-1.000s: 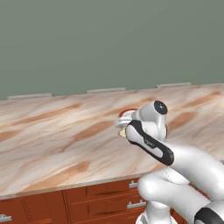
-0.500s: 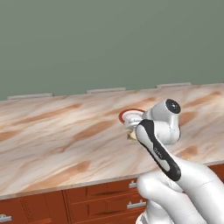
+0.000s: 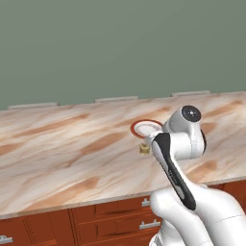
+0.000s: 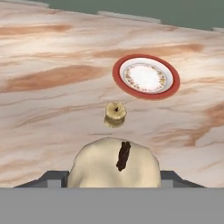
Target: Pick the candle and candle from the dining table and place them in the open cabinet. Close the cabinet after placing the objects.
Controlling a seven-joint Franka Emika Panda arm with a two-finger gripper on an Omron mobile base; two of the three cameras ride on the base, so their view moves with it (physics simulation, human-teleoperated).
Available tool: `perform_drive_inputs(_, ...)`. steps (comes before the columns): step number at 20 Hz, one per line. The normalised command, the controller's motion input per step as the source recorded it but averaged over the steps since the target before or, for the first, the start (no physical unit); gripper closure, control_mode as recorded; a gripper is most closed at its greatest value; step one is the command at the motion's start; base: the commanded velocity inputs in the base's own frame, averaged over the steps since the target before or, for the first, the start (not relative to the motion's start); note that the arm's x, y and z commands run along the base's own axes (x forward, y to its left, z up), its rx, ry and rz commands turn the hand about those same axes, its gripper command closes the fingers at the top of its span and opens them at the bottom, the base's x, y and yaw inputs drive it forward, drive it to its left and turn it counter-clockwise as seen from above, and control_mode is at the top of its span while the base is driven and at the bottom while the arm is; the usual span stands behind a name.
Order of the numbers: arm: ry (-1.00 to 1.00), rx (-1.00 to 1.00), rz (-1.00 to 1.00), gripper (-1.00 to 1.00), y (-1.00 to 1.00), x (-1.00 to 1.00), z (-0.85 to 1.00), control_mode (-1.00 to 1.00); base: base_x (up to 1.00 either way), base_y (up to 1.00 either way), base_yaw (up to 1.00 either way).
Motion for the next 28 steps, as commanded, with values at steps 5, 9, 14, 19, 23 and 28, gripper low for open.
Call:
perform_drive_inputs(5,-0.03,-0.02,0.01,1.0,-0.58,-0.17,0.0,-1.0,0.0,0.0,0.0)
perform_drive_inputs(9,-0.02,0.0,0.03,1.0,-0.48,-0.03,0.0,-1.0,0.0,0.0,0.0)
perform_drive_inputs(14,-0.01,0.0,0.03,1.0,-0.37,-0.03,0.0,-1.0,0.0,0.0,0.0)
perform_drive_inputs(19,0.0,0.0,0.02,1.0,-0.11,-0.06,-0.03,1.0,-0.17,0.0,0.0)
perform_drive_inputs(23,0.0,0.0,0.0,1.0,0.0,0.0,0.0,1.0,-0.69,0.12,0.0)
perform_drive_inputs(28,0.0,0.0,0.0,1.0,0.0,0.0,0.0,1.0,-0.98,0.33,0.0)
